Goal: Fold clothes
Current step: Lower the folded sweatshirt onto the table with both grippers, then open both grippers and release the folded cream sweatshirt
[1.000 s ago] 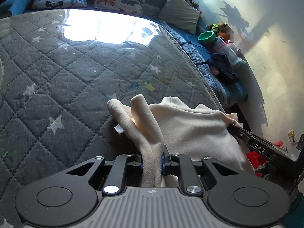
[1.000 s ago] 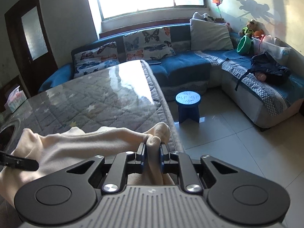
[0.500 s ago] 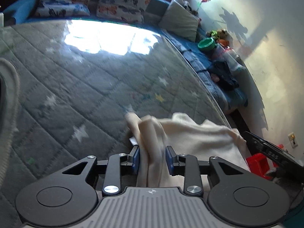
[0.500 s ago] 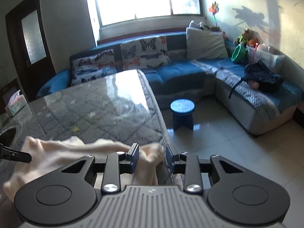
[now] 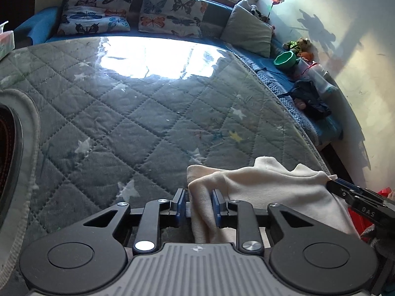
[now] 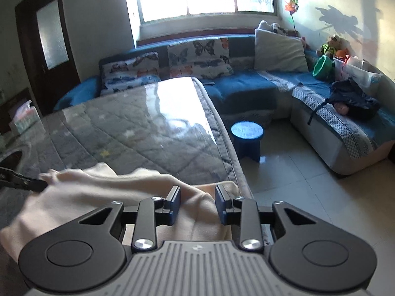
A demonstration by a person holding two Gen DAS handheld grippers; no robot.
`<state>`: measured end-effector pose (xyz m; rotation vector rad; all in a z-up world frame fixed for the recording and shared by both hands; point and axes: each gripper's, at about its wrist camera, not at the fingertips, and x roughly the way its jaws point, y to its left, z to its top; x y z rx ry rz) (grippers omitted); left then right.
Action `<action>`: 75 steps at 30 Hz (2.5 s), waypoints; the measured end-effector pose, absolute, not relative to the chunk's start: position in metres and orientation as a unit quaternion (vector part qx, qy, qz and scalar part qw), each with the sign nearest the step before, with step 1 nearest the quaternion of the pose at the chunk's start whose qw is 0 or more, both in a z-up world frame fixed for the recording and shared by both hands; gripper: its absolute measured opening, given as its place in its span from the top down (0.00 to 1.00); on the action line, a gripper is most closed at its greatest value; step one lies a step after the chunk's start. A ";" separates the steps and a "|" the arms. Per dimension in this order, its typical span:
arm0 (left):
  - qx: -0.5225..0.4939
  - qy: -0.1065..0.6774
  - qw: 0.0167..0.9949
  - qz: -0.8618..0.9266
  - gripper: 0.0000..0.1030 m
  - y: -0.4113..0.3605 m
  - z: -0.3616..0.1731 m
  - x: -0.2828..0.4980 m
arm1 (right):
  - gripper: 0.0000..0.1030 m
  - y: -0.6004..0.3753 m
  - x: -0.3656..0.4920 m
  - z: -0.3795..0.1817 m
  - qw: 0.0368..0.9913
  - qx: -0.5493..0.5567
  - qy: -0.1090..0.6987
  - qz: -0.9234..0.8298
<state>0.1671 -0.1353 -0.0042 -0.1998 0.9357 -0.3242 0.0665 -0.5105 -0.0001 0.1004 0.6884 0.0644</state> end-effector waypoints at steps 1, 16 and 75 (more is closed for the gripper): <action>-0.097 0.447 0.875 -0.158 0.75 -0.135 -0.003 0.167 | 0.71 -0.510 0.067 0.000 0.940 0.048 0.337 0.032; -0.097 0.423 0.878 -0.202 0.75 -0.168 0.011 0.167 | 0.69 -0.478 0.085 0.001 0.942 0.024 0.329 0.059; 0.014 0.346 0.891 -0.292 0.73 -0.212 0.007 0.082 | 0.31 -0.456 -0.041 0.006 0.953 -0.080 0.289 0.050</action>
